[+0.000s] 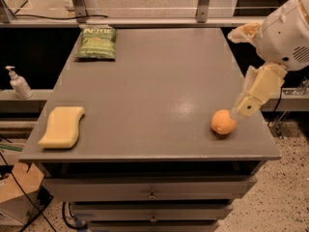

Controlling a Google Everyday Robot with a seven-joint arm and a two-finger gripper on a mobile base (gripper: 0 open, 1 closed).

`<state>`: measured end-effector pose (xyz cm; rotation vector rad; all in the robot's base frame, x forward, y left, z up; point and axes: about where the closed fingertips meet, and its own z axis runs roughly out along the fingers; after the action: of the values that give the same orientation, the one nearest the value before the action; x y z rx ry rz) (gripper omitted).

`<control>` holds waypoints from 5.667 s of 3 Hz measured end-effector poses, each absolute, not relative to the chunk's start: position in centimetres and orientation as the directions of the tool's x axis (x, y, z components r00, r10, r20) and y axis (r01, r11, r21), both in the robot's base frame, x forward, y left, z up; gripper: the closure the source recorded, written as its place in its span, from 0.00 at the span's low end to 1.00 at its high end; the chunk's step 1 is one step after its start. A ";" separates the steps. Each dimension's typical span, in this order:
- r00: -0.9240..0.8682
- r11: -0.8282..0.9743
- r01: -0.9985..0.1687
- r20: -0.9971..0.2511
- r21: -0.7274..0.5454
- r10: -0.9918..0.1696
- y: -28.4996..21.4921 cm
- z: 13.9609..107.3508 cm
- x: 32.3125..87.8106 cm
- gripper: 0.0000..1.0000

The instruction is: Move green jalapeno chip bag near sponge

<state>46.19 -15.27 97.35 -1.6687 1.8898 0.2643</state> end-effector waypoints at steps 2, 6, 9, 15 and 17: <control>-0.073 0.321 -0.921 -0.711 -0.221 -0.699 -10.2 97.7 51.0 0.00; -0.126 0.408 -0.908 -0.866 -0.096 -0.484 -0.3 96.3 61.3 0.00; -0.104 0.351 -0.936 -0.943 -0.015 -0.317 5.8 93.3 65.3 0.00; 0.000 0.410 -0.904 -0.956 -0.125 -0.292 12.7 89.2 73.2 0.00; -0.025 0.454 -0.885 -0.965 -0.100 -0.261 14.7 87.2 76.3 0.00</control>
Offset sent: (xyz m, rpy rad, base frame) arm 0.0990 0.0919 0.0043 0.3884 -0.0673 -0.1685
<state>76.28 14.71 87.25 -1.0360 1.5561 0.6799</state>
